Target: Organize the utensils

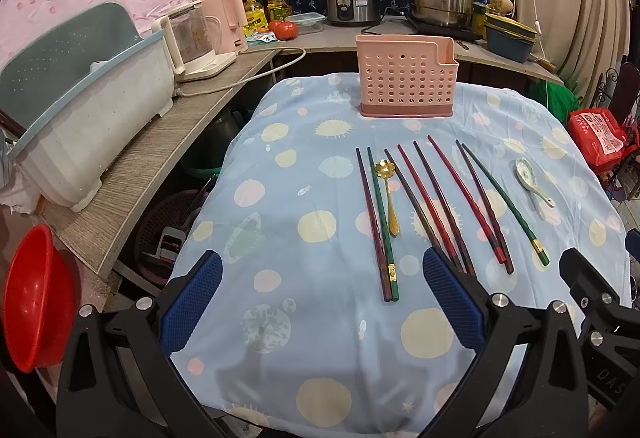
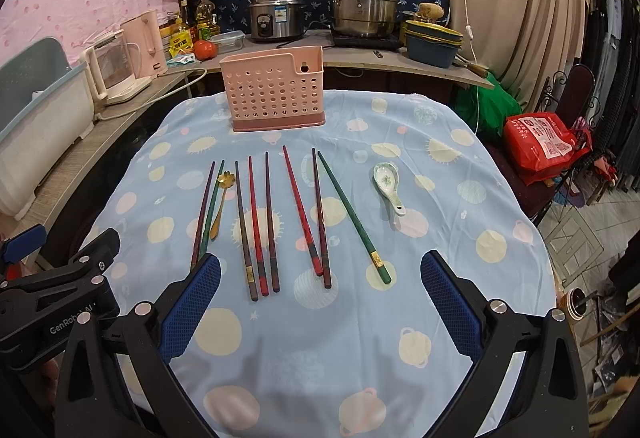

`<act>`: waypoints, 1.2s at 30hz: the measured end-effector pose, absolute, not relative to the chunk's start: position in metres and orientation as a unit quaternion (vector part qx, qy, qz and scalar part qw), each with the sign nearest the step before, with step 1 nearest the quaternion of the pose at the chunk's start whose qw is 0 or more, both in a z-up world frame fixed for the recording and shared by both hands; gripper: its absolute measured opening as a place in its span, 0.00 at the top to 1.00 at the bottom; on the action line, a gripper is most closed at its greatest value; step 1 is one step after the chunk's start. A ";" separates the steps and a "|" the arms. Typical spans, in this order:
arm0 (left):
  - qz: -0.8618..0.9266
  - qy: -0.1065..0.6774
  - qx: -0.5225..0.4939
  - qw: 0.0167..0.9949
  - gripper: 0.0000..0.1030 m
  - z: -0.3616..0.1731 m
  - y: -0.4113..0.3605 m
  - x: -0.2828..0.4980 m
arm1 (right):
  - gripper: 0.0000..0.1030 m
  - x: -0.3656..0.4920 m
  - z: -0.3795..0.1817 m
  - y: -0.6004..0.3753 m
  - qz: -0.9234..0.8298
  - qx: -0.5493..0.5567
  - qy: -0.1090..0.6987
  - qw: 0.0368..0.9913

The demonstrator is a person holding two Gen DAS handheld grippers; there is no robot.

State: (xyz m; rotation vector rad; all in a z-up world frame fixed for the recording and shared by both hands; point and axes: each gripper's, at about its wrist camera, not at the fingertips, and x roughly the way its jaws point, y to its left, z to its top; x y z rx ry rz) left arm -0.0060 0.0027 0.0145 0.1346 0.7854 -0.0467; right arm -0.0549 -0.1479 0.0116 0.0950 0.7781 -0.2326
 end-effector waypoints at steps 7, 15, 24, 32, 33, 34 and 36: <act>-0.029 0.385 0.058 0.921 0.07 0.012 0.004 -0.004 | 0.06 -0.055 0.011 -0.148 -0.113 0.047 0.378 0.918; -0.032 0.376 0.057 0.924 0.07 0.011 0.002 -0.005 | 0.06 -0.055 0.011 -0.148 -0.113 0.048 0.379 0.917; -0.014 0.387 0.054 0.921 0.07 0.004 0.007 0.006 | 0.07 -0.049 0.002 -0.158 -0.122 0.058 0.389 0.911; -0.013 0.428 0.046 0.903 0.07 -0.020 0.015 0.030 | 0.07 -0.034 -0.011 -0.176 -0.137 0.069 0.403 0.902; -0.016 0.432 0.047 0.901 0.07 -0.024 0.014 0.033 | 0.07 -0.032 -0.013 -0.179 -0.140 0.071 0.405 0.901; -0.019 0.435 0.047 0.899 0.07 -0.027 0.013 0.035 | 0.07 -0.031 -0.016 -0.181 -0.141 0.072 0.407 0.900; -0.024 0.444 0.047 0.895 0.07 -0.035 0.012 0.040 | 0.07 -0.027 -0.019 -0.188 -0.145 0.075 0.411 0.897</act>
